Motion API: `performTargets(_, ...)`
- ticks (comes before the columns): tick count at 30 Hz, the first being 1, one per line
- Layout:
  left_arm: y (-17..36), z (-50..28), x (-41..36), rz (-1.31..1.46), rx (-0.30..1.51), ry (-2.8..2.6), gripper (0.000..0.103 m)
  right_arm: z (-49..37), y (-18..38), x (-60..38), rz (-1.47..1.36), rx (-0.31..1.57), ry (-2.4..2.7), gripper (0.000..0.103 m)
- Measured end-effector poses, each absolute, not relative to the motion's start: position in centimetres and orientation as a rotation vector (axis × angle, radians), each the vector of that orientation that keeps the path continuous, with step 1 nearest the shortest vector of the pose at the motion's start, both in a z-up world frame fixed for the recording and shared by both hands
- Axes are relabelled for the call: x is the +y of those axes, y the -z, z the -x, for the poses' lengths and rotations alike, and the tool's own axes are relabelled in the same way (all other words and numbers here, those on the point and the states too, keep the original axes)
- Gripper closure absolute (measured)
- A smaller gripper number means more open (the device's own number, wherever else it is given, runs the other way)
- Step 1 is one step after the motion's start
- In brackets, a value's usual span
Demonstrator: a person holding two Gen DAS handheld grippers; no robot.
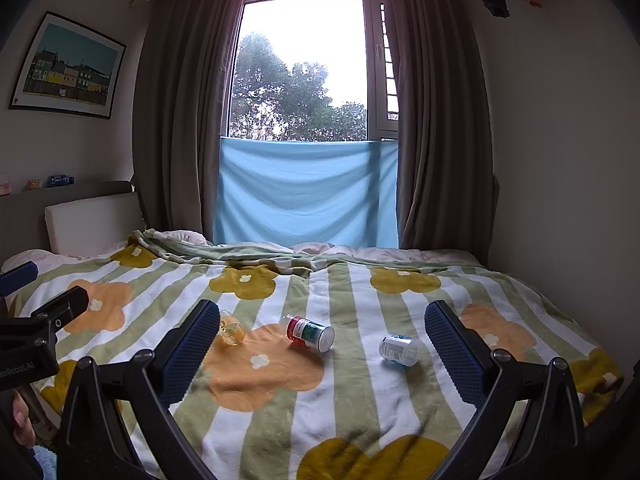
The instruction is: Flip cup upside down
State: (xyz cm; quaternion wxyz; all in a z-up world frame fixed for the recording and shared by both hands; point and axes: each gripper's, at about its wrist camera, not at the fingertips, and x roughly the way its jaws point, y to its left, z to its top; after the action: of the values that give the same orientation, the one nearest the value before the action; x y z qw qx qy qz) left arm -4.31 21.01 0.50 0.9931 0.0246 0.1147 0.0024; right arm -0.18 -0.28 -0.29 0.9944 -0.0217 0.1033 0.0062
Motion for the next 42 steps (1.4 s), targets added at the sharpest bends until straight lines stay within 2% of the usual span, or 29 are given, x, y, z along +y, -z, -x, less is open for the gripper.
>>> performTargets(42, -0.5, 3.8, 20.9, -0.04, 0.257, 0.014, 0.0, -0.1, 0.9, 1.4, 0.042, 0.215, -0.029, 0.001)
